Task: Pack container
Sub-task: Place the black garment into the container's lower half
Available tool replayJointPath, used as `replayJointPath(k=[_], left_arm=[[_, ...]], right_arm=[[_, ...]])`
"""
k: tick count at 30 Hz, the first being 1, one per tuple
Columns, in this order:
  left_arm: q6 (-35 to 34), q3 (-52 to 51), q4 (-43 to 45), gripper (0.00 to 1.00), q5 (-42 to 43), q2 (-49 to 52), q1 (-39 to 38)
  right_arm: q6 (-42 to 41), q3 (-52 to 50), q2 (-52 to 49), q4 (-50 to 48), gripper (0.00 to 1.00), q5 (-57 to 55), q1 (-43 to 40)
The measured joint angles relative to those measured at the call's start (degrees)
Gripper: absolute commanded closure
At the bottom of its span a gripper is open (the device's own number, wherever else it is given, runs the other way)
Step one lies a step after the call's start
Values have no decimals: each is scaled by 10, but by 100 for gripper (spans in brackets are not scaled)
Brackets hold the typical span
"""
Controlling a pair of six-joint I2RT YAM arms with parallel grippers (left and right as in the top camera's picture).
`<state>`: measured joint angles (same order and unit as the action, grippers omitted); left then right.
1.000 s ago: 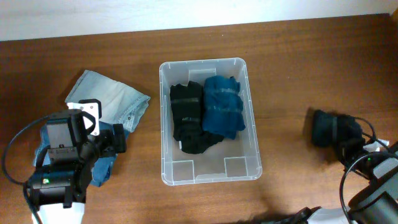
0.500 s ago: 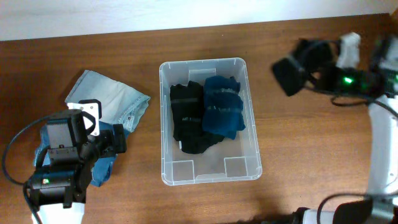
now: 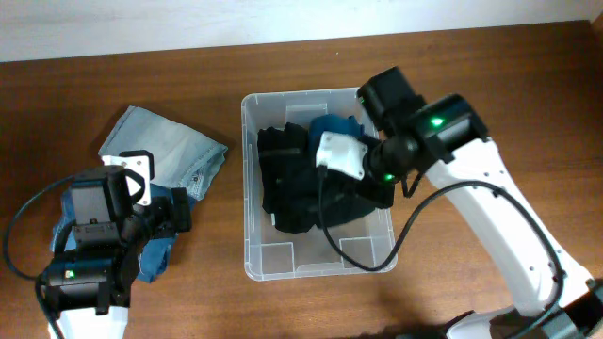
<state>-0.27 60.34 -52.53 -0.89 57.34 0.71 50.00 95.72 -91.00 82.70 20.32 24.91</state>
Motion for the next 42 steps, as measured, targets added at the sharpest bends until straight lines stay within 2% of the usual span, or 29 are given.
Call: replayJointPath(k=[4,11,15,16,17,20,22,23,26,31,34,36,39,42], left_arm=[[0,0,0,1,0,0,0],[0,0,0,1,0,0,0],[0,0,0,0,0,0,0],[0,0,0,1,0,0,0],[0,0,0,1,0,0,0],[0,0,0,1,0,0,0],[0,0,0,1,0,0,0],[0,0,-1,1,0,0,0],[0,0,-1,1,0,0,0],[0,0,-1,1,0,0,0],[0,0,-1,1,0,0,0],[0,0,0,1,0,0,0],[0,0,1,1,0,0,0],[-7,0,0,1,0,0,0]], right_arm=[[70,0,-23,15,96,-27,16],[125,-5,-76,43,96,-51,48],[146,-45,-126,36,96,-67,75],[150,-56,-138,33,39,-71,78],[151,-65,-149,18,1,-80,79],[127,-69,-167,-81,2,-131,78],[71,-69,-171,-145,2,-183,75],[5,-69,-171,-197,2,-238,72],[-78,-69,-166,-209,2,-306,66],[-170,-69,-119,-219,2,-329,65],[-276,-69,-57,-233,2,-269,47],[-318,-69,-19,-234,2,-212,15],[-364,-69,33,-234,2,-102,-92],[-391,-67,38,-212,2,-47,-189]])
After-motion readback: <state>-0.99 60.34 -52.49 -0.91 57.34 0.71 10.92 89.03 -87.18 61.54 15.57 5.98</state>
